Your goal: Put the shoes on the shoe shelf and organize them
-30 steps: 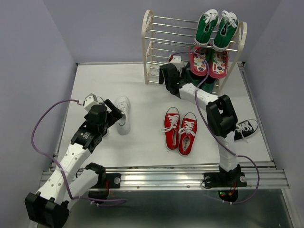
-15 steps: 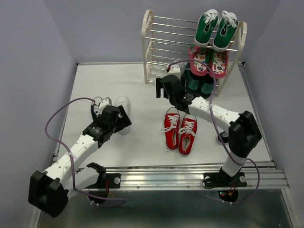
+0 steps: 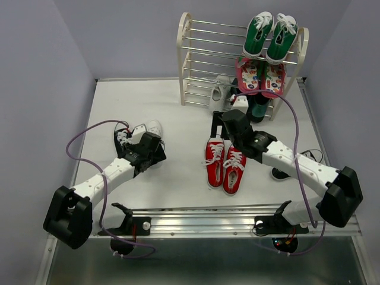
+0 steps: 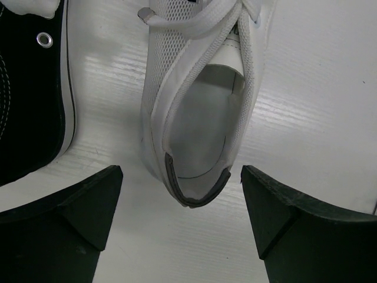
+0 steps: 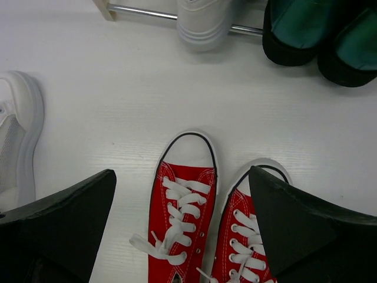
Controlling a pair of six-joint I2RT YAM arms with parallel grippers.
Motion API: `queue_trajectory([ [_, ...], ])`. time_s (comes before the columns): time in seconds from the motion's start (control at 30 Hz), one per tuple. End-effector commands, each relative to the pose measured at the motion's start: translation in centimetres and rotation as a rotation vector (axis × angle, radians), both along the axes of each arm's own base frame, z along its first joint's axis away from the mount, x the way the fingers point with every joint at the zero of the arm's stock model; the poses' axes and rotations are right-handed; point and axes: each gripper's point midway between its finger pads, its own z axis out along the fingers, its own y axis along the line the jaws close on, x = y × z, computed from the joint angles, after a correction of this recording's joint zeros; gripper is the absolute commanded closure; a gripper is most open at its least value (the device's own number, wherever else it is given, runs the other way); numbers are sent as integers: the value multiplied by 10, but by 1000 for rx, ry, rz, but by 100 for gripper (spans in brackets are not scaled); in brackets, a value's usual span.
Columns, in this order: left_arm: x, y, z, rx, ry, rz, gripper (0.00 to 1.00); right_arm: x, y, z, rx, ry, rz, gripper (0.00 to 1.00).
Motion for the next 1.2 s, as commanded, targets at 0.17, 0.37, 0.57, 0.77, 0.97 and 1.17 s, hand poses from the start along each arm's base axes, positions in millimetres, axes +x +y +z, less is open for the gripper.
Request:
queue_trajectory([
  [0.17,20,-1,13,29,-73,5,30,-17,-41,13,4,-44,-131,0],
  [0.37,23,0,11,49,-70,2,97,-18,-46,14,0,-51,-145,0],
  [0.57,31,-3,27,43,-132,-14,100,-19,-51,14,-13,-59,-159,0],
  [0.77,33,-39,82,2,-323,-190,100,-21,-62,18,-52,-80,-181,0],
  [0.97,27,-58,119,-52,-439,-274,100,-24,-78,24,-90,-112,-228,0],
  [1.17,36,-82,139,-83,-497,-357,100,-24,-86,25,-113,-126,-266,0],
])
